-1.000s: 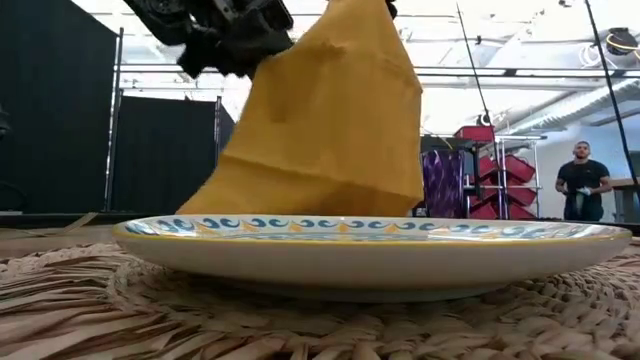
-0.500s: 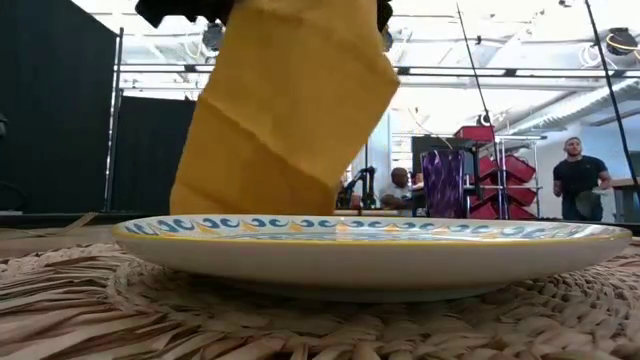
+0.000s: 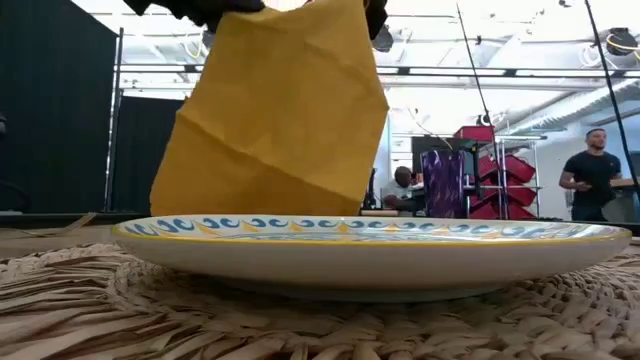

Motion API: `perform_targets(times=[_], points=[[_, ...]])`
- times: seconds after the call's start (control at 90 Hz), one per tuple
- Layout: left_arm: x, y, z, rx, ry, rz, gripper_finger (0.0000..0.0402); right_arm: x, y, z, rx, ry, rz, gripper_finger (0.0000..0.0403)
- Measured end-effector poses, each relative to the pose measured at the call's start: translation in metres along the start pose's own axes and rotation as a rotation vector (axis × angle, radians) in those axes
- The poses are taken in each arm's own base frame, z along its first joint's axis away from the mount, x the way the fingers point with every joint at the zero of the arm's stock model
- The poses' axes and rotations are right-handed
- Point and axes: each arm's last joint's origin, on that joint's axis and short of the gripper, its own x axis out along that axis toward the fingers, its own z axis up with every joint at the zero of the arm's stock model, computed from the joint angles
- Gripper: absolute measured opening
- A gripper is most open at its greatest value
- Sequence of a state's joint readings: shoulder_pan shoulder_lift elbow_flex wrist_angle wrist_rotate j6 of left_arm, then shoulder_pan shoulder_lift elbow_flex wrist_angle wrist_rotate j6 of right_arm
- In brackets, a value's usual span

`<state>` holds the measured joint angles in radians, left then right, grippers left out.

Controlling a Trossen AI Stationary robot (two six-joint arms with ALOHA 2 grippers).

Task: Set table place
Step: Fold the yellow napkin

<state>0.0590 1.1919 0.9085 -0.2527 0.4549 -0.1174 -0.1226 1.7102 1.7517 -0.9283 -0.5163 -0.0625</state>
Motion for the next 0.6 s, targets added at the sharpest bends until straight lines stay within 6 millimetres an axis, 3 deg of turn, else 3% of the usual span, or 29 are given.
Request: perform_targets(times=[0.267,0.444,0.6], points=[[0.010,-0.020,-0.008,-0.038,0.044,0.111,0.0000,0.026,-0.019,-0.001,-0.011,0.041,-0.051,0.0000],[0.012,-0.026,-0.019,-0.097,0.096,0.331,0.0000,0.026,-0.029,-0.002,-0.025,0.056,-0.161,0.0000],[0.013,-0.028,-0.022,-0.133,0.096,0.424,0.0000,0.024,-0.034,-0.003,-0.007,0.064,-0.200,0.0000]])
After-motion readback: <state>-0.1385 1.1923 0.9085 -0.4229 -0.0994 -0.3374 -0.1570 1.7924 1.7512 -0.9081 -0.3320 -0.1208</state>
